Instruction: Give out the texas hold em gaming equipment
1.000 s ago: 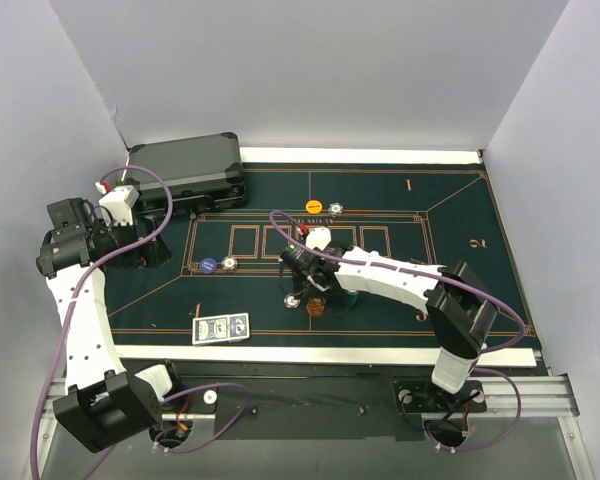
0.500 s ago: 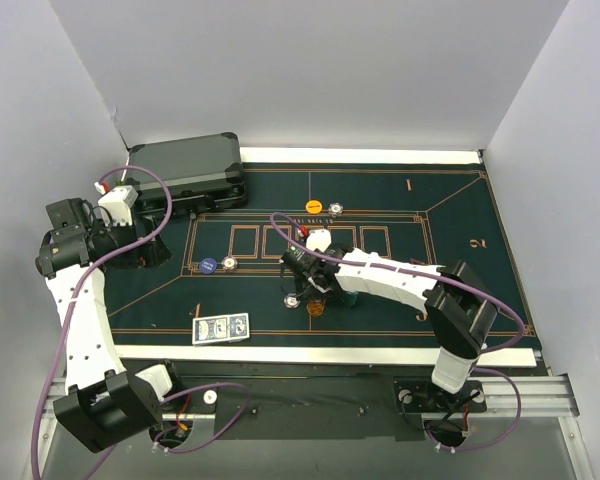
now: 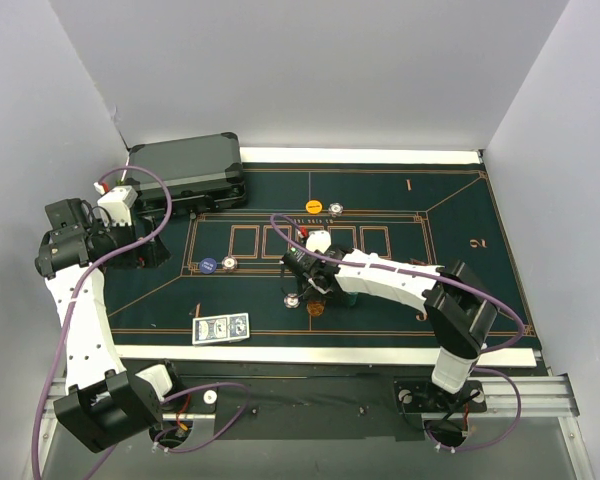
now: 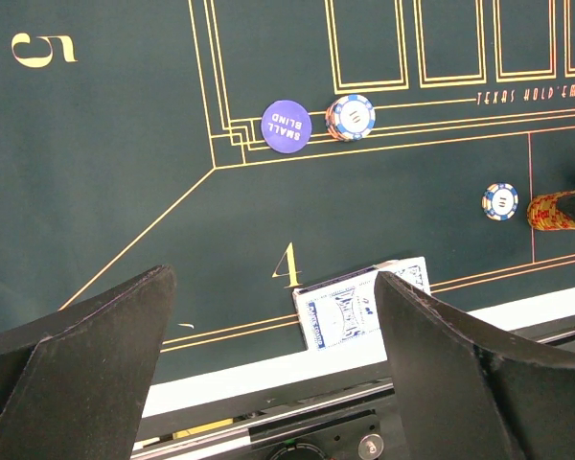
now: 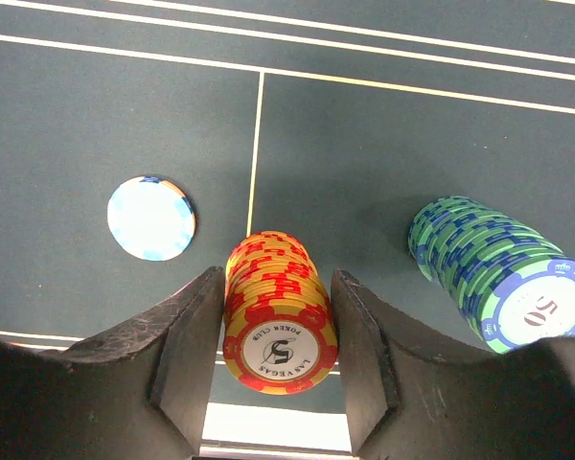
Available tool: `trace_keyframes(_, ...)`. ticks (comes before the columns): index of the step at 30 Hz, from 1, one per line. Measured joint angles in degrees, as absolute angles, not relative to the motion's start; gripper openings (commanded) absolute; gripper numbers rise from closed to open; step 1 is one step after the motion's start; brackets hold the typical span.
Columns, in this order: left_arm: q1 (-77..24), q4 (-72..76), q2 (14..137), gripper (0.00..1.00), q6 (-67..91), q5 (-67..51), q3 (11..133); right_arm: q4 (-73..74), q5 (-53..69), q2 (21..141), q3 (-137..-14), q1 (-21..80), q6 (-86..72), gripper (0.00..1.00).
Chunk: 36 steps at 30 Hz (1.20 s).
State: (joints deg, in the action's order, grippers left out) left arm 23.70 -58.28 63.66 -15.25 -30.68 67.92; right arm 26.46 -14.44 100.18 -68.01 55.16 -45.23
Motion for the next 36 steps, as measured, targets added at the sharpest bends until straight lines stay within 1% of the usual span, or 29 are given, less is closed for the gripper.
trace_keyframes(13,24.12,-58.28,63.66,0.96,-15.64,-30.63,67.92,26.39,-14.44,100.16,-67.94,55.13,-45.23,0.34)
trace_keyframes(21,24.12,-58.28,63.66,0.96,-15.66,-30.65,67.92,28.60,-14.41,99.85,-69.52,55.18,-45.17,0.32)
trace_keyframes(30,24.14,-58.26,63.70,0.96,-15.64,-30.70,67.92,31.86,-14.33,100.07,-77.58,55.96,-44.34,0.30)
trace_keyframes(33,24.36,-58.26,64.05,0.96,-15.57,-30.76,67.92,33.63,-14.00,102.15,-83.35,56.07,-43.35,0.30)
trace_keyframes(36,24.60,-58.22,64.79,0.96,-15.42,-30.98,67.92,34.59,-13.56,107.04,-91.22,56.40,-42.15,0.29)
